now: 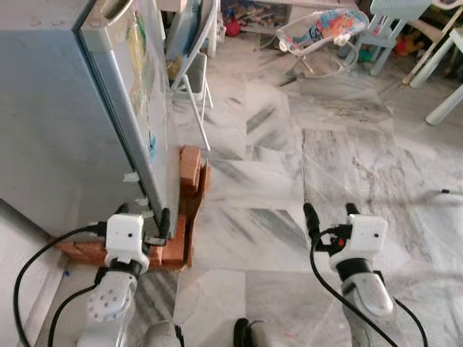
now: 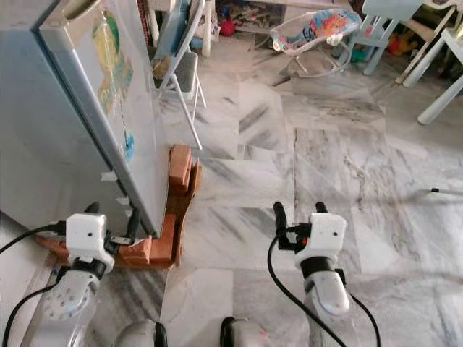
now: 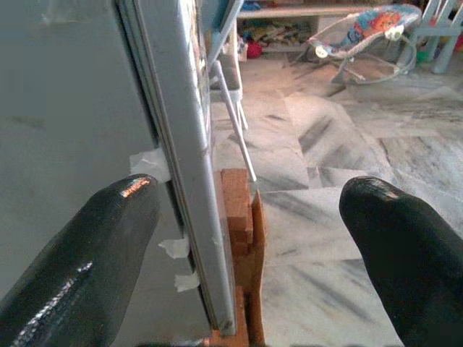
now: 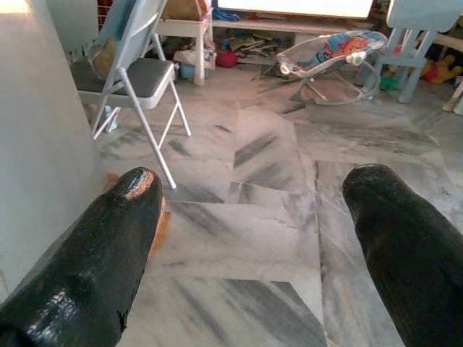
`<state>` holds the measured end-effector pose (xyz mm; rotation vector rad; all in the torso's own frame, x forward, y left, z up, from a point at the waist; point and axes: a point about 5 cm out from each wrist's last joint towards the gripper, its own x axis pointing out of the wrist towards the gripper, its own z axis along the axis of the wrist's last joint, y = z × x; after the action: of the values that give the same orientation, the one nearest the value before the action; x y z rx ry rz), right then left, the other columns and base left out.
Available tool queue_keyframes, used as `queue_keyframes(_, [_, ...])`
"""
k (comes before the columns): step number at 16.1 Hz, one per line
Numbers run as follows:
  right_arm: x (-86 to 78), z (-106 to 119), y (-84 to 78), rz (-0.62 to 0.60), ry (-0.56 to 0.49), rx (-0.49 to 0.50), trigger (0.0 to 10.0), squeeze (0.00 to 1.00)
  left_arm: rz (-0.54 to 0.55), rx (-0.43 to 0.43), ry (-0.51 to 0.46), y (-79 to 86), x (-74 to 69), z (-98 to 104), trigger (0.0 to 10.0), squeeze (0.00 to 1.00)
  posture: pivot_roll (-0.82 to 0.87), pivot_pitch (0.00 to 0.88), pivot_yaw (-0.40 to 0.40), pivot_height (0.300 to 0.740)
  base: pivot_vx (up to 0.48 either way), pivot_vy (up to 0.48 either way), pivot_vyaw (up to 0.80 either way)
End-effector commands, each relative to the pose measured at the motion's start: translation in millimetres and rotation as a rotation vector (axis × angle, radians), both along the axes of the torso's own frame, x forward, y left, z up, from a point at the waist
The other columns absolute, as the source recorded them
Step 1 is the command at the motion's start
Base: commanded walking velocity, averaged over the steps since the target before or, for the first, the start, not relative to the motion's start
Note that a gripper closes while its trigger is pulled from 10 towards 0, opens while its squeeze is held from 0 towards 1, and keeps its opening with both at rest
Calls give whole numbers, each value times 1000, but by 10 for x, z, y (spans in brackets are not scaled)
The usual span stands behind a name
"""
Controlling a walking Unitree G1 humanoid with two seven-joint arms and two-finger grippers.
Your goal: Restocking fridge
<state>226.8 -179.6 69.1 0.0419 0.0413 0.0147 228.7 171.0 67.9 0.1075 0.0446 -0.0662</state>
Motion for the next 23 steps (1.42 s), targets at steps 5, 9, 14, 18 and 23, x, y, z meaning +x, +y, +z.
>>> queue_keyframes(5, [207,19,9,-18,-34,4,10000,0,-10,11,-44,-12,243,66,10000,0,140,0,-59,740,96,0,0])
queue_keyframes(9, [339,71,19,-6,-69,-8,10000,0,-18,14,-67,-29,320,91,10000,0,126,0,-40,740,64,0,-172])
queue_keyframes(14, [425,100,63,5,-84,-3,10000,0,-55,26,-74,-78,334,90,10000,0,122,7,-45,740,256,0,-530])
queue_keyframes(18, [396,57,108,18,-70,2,10000,0,-23,23,-67,-40,284,75,10000,0,131,35,-55,740,129,0,0])
queue_keyframes(23, [371,38,120,36,-56,-6,10000,0,-3,16,-54,-14,193,45,10000,0,138,63,-73,740,0,0,0])
